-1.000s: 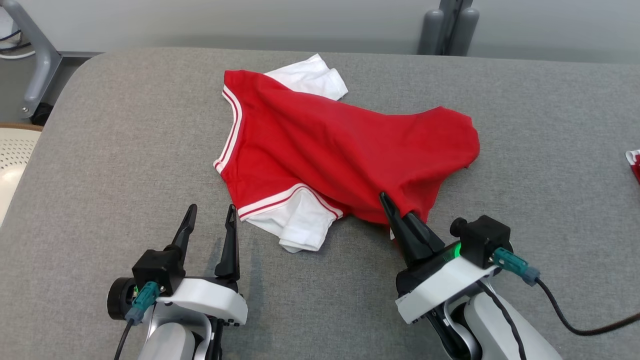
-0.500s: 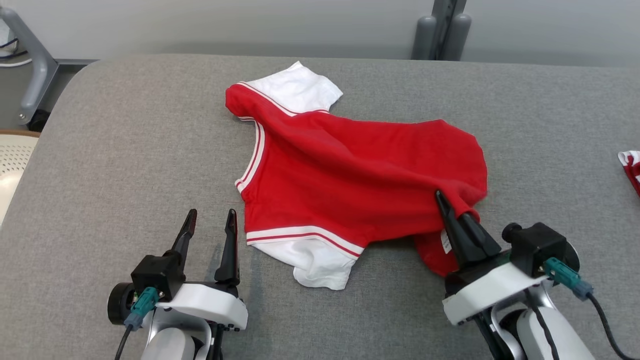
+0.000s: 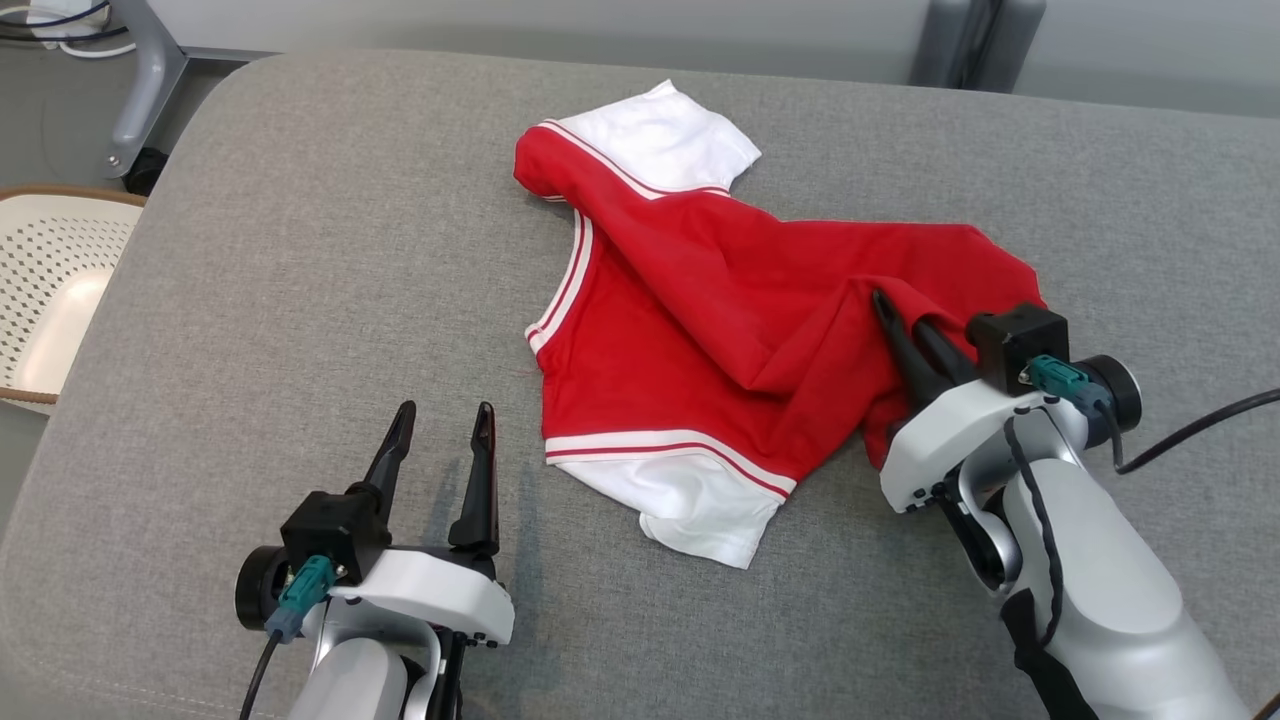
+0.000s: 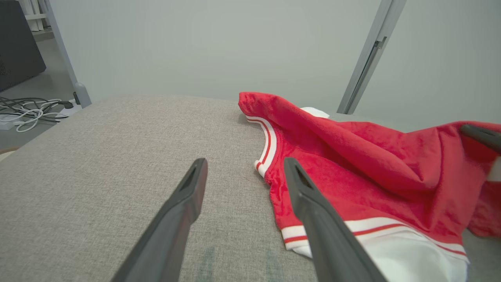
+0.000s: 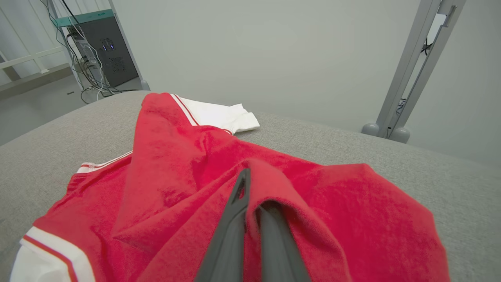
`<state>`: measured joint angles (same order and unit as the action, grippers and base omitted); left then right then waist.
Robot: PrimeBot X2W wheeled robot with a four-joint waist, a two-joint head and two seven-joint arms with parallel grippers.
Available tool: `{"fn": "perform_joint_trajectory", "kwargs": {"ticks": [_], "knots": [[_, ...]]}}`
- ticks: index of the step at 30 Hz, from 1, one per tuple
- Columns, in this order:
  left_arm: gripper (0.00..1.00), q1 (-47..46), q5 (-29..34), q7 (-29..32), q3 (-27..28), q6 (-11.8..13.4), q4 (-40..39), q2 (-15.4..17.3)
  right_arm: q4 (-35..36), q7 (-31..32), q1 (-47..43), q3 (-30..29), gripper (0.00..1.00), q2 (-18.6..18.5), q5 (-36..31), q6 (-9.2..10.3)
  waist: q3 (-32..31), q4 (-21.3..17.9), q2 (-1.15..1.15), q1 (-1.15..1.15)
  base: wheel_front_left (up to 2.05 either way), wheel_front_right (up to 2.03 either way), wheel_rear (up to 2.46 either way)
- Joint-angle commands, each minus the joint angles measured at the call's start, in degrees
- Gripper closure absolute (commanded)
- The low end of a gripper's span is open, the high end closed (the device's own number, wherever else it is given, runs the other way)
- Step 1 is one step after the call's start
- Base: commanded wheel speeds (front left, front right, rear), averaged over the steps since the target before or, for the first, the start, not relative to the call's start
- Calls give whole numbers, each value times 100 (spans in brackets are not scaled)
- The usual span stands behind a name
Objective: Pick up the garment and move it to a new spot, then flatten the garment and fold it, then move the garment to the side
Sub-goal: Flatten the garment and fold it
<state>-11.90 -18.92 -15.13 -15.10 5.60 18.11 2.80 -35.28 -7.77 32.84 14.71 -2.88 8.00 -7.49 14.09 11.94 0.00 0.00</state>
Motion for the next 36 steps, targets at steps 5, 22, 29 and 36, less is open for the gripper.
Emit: {"fn": "perform_joint_trajectory", "kwargs": {"ticks": [5,22,29,36], "knots": [[0,-6,-38,0,-4,46,42,21,-482,-424,217,376,0,-22,391,-1,-54,-50,0,0,0,0,0],[0,211,204,0,80,-50,130,24,1105,-740,-1792,-89,0,-50,705,-2,-379,-947,0,0,0,0,0],[0,144,186,0,-39,-86,180,23,1148,-601,-1967,-104,0,-56,391,-1,-345,-860,0,0,0,0,0],[0,152,131,0,-86,-46,184,26,857,-604,-1765,217,0,-36,80,-1,-285,-612,0,0,0,0,0]]}}
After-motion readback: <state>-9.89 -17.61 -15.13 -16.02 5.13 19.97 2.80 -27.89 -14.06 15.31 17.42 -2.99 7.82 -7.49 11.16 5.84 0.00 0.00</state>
